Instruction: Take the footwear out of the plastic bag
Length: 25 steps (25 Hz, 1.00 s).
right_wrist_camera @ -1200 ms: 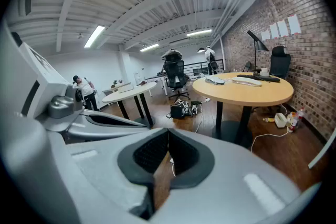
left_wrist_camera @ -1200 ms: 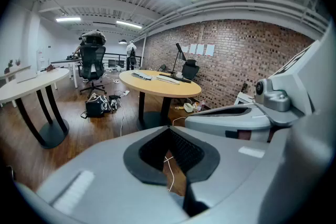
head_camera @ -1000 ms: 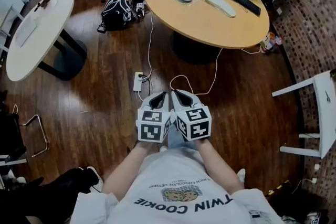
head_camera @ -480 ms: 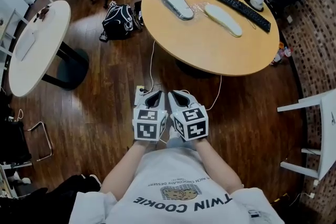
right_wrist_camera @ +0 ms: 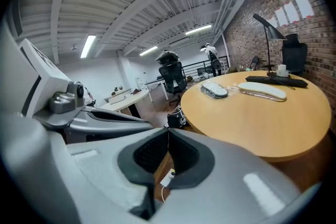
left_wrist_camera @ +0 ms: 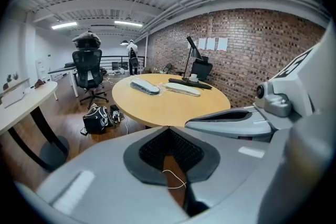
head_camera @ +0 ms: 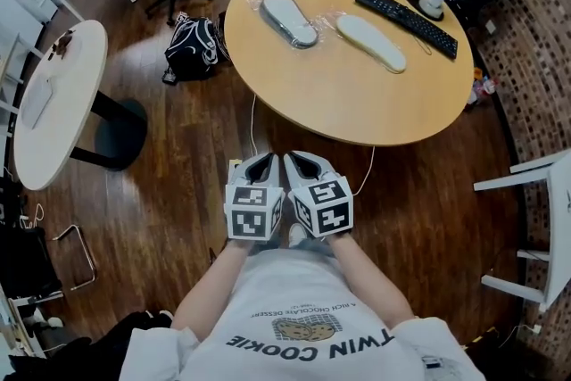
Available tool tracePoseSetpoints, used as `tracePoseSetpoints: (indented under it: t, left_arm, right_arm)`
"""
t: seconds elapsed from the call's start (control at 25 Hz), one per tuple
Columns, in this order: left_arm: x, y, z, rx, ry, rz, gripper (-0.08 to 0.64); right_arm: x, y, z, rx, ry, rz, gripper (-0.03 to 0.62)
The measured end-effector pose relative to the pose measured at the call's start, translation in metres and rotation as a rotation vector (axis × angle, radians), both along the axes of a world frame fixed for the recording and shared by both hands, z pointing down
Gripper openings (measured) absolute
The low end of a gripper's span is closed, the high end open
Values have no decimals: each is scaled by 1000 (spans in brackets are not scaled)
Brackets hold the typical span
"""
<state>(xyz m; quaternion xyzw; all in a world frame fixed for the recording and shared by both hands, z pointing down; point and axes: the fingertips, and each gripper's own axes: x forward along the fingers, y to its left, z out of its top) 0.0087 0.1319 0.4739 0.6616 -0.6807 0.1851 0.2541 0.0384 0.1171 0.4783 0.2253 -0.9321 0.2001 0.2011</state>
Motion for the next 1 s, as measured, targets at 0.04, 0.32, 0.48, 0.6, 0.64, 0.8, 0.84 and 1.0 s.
tracePoseSetpoints:
  t: [0.04, 0.32, 0.48, 0.6, 0.64, 0.8, 0.84, 1.0]
  left_arm:
    - [-2, -5, 1, 0, 0, 4, 6]
    - [-19, -63, 12, 20, 14, 55, 6]
    - [-37, -102, 19, 24, 25, 87, 6]
    - [-56, -139, 21, 16, 32, 130, 6]
    - [-62, -152, 21, 13, 34, 145, 6]
    - [-91, -202, 25, -10, 37, 210, 6]
    - [-97, -216, 26, -18, 33, 230, 6]
    - [-119, -266, 32, -48, 25, 312, 6]
  right_arm:
    - [-2, -5, 2, -2, 0, 3, 3]
    - [-19, -58, 13, 13, 16, 52, 3]
    - [-39, -96, 20, 17, 34, 75, 3]
    - [-57, -134, 18, 19, 36, 118, 3]
    - [-63, -148, 17, 18, 34, 136, 3]
    - [-88, -199, 17, 4, 30, 200, 3]
    - [-94, -213, 17, 1, 34, 219, 3]
    - [-112, -261, 22, -26, 49, 301, 3]
